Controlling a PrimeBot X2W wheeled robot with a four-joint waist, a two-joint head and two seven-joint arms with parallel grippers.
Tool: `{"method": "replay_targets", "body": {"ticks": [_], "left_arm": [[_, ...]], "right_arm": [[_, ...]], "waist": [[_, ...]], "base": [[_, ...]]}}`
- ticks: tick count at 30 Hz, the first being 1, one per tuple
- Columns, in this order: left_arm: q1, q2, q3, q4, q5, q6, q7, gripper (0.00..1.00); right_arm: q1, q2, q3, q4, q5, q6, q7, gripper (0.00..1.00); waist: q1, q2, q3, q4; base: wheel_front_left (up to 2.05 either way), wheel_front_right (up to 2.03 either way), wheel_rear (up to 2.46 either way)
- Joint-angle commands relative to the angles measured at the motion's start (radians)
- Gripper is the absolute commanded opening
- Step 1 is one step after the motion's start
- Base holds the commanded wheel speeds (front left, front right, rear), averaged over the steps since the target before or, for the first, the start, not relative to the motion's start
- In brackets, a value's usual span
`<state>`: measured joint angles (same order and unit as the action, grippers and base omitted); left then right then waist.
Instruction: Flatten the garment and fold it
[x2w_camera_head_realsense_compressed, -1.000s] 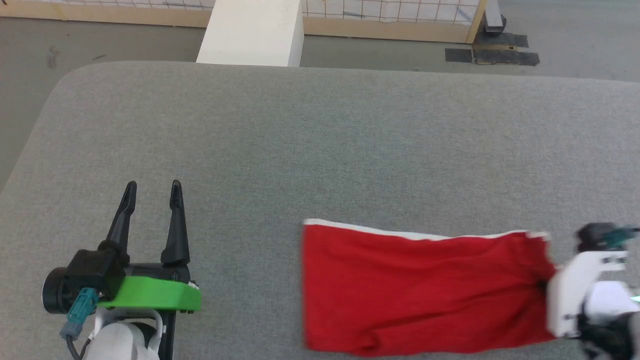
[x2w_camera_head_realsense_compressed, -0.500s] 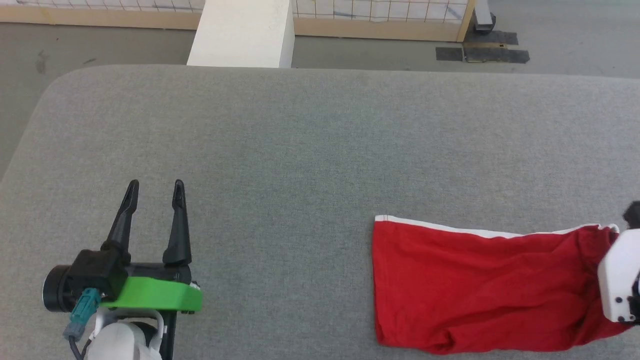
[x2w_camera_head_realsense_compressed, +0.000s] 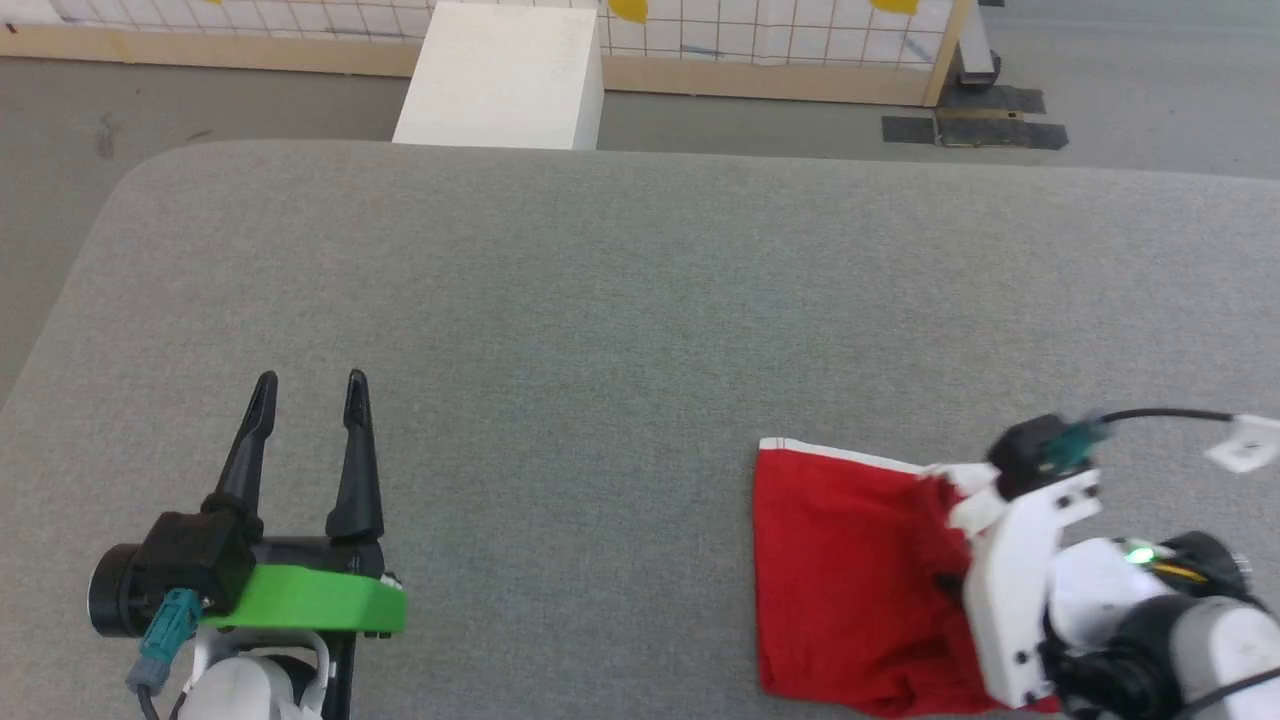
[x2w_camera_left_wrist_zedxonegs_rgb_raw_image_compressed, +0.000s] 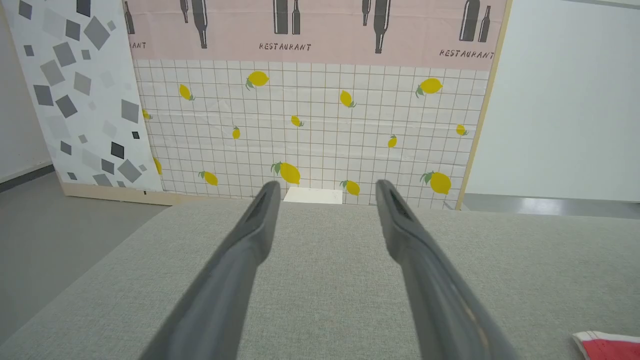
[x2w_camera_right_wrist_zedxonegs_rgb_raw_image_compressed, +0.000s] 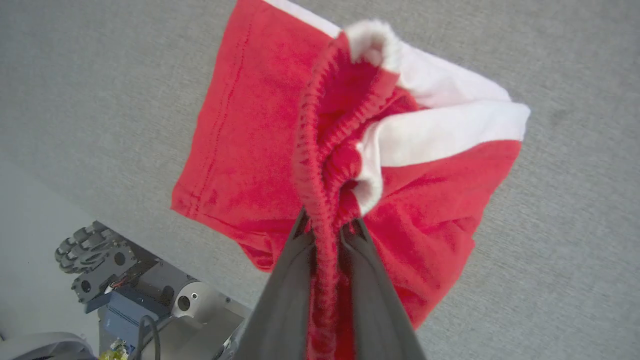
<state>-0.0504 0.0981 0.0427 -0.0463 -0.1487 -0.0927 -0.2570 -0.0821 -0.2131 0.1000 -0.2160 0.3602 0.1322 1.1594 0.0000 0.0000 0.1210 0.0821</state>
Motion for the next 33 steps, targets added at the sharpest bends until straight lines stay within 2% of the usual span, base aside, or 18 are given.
{"method": "replay_targets", "body": {"ticks": [1, 6, 10, 11, 12, 13, 14, 18, 22, 27, 29, 33], "left_arm": [[0.006, -0.005, -0.001, -0.003, 0.008, -0.007, -0.005, 1.0], [0.003, -0.007, 0.003, 0.0, 0.008, -0.015, -0.005, 1.0], [0.005, -0.008, 0.006, 0.008, 0.007, -0.02, -0.005, 1.0], [0.005, -0.009, 0.006, 0.009, 0.007, -0.021, -0.005, 1.0], [0.004, -0.01, 0.005, 0.01, 0.007, -0.022, -0.005, 1.0], [0.003, -0.011, 0.004, 0.011, 0.008, -0.022, -0.005, 1.0], [0.003, -0.012, 0.004, 0.013, 0.009, -0.023, -0.005, 1.0], [0.003, -0.015, 0.005, 0.013, 0.012, -0.026, -0.005, 1.0], [0.009, -0.013, 0.01, 0.012, 0.017, -0.028, -0.005, 1.0], [0.013, -0.011, 0.022, 0.004, 0.023, -0.029, -0.005, 1.0], [0.017, -0.01, 0.029, 0.001, 0.025, -0.029, -0.005, 1.0], [0.018, -0.012, 0.032, -0.006, 0.028, -0.03, -0.005, 1.0]], "right_arm": [[-0.016, 0.012, 0.026, 0.016, -0.007, -0.002, -0.014, 0.0], [-0.076, 0.075, 0.099, 0.122, -0.034, -0.002, -0.078, 0.0], [-0.113, 0.102, 0.13, 0.225, -0.073, -0.002, -0.13, 0.0], [-0.118, 0.108, 0.14, 0.247, -0.076, -0.002, -0.138, 0.05], [-0.124, 0.115, 0.15, 0.269, -0.075, -0.002, -0.149, 0.32], [-0.13, 0.117, 0.163, 0.281, -0.077, -0.002, -0.159, 0.42], [-0.136, 0.119, 0.176, 0.294, -0.076, -0.002, -0.169, 1.0], [-0.152, 0.12, 0.205, 0.292, -0.061, -0.002, -0.194, 1.0], [-0.159, 0.108, 0.194, 0.217, -0.045, -0.002, -0.226, 1.0], [-0.121, 0.109, 0.027, 0.088, -0.078, -0.002, -0.299, 1.0], [-0.087, 0.106, -0.042, 0.066, -0.112, -0.002, -0.313, 1.0], [-0.005, 0.089, -0.108, 0.07, -0.173, -0.002, -0.325, 1.0]], "waist": [[0.0, 0.0, 0.006, 0.011], [0.0, 0.0, 0.014, 0.031], [0.0, 0.0, 0.014, 0.043], [0.0, 0.0, 0.014, 0.045], [0.0, 0.0, 0.013, 0.048], [0.0, 0.0, 0.011, 0.05], [0.0, 0.0, 0.01, 0.051], [0.0, 0.0, 0.004, 0.046], [0.0, 0.0, -0.005, 0.026], [0.0, 0.0, -0.015, -0.001], [0.0, 0.0, -0.016, -0.013], [0.0, 0.0, -0.009, -0.025]], "base": [[0.0, 0.0, 0.0], [0.0, 0.0, 0.0], [0.0, 0.0, 0.0], [0.0, 0.0, 0.0], [0.0, 0.0, 0.0], [0.0, 0.0, 0.0], [0.0, 0.0, 0.0], [0.0, 0.0, 0.0], [0.0, 0.0, 0.0], [0.0, 0.0, 0.0], [0.0, 0.0, 0.0], [0.0, 0.0, 0.0]]}}
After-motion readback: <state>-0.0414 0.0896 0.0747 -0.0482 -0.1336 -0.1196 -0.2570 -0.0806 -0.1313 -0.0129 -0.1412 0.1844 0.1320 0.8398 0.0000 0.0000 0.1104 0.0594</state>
